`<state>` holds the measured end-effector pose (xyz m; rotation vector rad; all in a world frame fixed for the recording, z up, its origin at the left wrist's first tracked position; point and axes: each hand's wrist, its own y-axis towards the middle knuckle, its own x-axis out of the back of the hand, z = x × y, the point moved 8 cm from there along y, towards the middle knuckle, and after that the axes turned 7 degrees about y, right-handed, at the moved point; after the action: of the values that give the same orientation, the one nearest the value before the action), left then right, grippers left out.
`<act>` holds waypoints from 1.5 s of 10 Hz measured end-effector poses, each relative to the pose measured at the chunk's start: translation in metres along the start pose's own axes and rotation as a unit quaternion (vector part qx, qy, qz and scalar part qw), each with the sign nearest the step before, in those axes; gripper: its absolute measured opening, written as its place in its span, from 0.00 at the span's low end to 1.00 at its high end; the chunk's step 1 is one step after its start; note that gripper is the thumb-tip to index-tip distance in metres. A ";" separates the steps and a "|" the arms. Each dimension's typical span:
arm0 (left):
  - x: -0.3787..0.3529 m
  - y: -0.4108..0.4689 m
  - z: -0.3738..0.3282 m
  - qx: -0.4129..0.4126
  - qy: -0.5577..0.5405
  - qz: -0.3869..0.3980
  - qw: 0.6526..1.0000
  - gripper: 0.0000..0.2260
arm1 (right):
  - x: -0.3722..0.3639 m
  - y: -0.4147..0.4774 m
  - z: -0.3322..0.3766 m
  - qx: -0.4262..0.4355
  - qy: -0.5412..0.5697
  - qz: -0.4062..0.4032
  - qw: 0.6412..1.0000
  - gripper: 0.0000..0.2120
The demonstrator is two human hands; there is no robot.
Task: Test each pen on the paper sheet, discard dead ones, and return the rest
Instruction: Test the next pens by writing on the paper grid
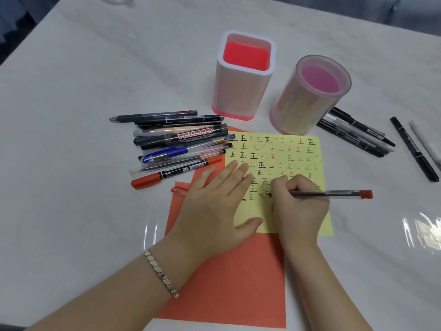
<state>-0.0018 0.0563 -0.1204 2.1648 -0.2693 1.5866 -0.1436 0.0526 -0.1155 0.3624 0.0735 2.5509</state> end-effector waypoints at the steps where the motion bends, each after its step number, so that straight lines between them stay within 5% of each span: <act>1: 0.000 0.000 0.000 -0.001 0.001 0.000 1.000 0.29 | 0.000 0.000 0.000 0.006 -0.002 0.005 1.000 0.15; 15: 0.000 0.000 -0.001 -0.008 0.008 0.003 1.000 0.30 | 0.004 -0.002 -0.001 -0.005 0.018 -0.012 1.000 0.14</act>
<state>-0.0023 0.0567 -0.1204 2.1411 -0.2825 1.5983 -0.1462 0.0559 -0.1155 0.3105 0.0785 2.5340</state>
